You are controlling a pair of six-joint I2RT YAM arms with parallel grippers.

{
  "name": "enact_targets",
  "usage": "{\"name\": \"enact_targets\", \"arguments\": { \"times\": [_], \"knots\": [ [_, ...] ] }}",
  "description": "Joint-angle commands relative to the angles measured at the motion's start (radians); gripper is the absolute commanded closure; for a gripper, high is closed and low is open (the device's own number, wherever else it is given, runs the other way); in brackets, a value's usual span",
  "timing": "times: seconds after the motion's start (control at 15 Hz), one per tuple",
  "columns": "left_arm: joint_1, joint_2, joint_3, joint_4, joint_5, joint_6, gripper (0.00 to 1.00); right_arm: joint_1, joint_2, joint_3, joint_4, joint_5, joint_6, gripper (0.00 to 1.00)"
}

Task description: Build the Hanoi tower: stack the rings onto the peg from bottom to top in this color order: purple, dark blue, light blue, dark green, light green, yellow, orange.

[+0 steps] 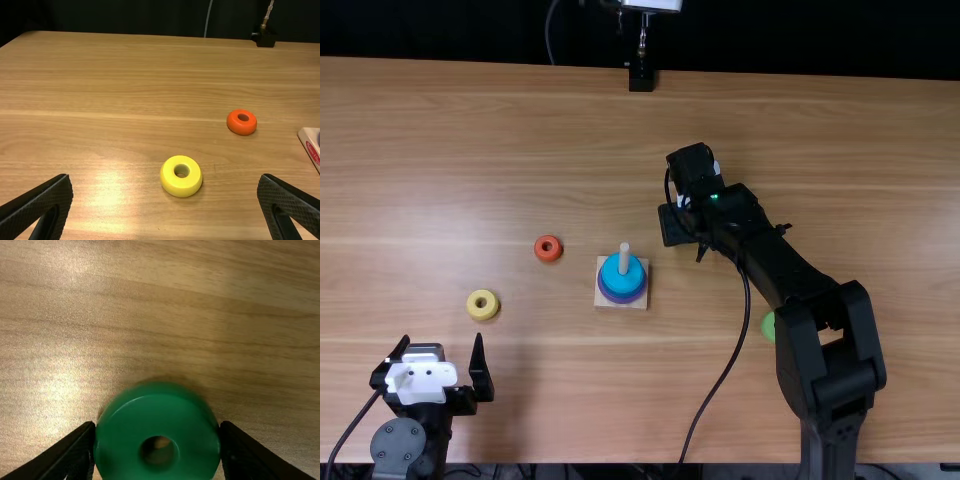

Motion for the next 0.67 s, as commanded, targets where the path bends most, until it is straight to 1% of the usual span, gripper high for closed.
{"name": "enact_targets", "arguments": {
  "times": [0.0, 0.13, 0.2, 0.27, 0.33, 0.4, 0.47, 0.6],
  "knots": [
    [0.0, -0.012, -0.105, -0.085, -0.008, 0.0, 0.0, 0.012, 0.007, 0.024, -0.039, 0.007, 0.003, 1.0],
    [0.0, -0.012, -0.105, -0.085, -0.008, 0.0, 0.0, 0.03, -0.029, 0.064, -0.136, 0.004, -0.01, 1.0],
    [0.0, -0.012, -0.105, -0.083, -0.008, 0.0, 0.0, 0.041, -0.076, 0.087, -0.19, -0.015, -0.01, 1.0],
    [0.0, -0.012, -0.105, -0.083, -0.008, 0.0, 0.0, 0.044, -0.122, 0.113, -0.236, -0.046, -0.012, 1.0],
    [0.0, -0.012, -0.105, -0.083, -0.008, 0.0, 0.0, 0.045, -0.144, 0.144, -0.276, -0.087, -0.012, 1.0],
    [0.0, -0.012, -0.105, -0.083, -0.008, 0.0, 0.0, 0.05, -0.153, 0.171, -0.317, -0.112, -0.014, 1.0],
    [0.0, -0.012, -0.105, -0.085, -0.008, 0.0, 0.0, 0.059, -0.168, 0.2, -0.35, -0.112, -0.025, 1.0],
    [0.0, -0.012, -0.105, -0.085, -0.008, 0.0, 0.0, 0.07, -0.24, 0.249, -0.409, -0.12, -0.087, 1.0]
  ]
}}
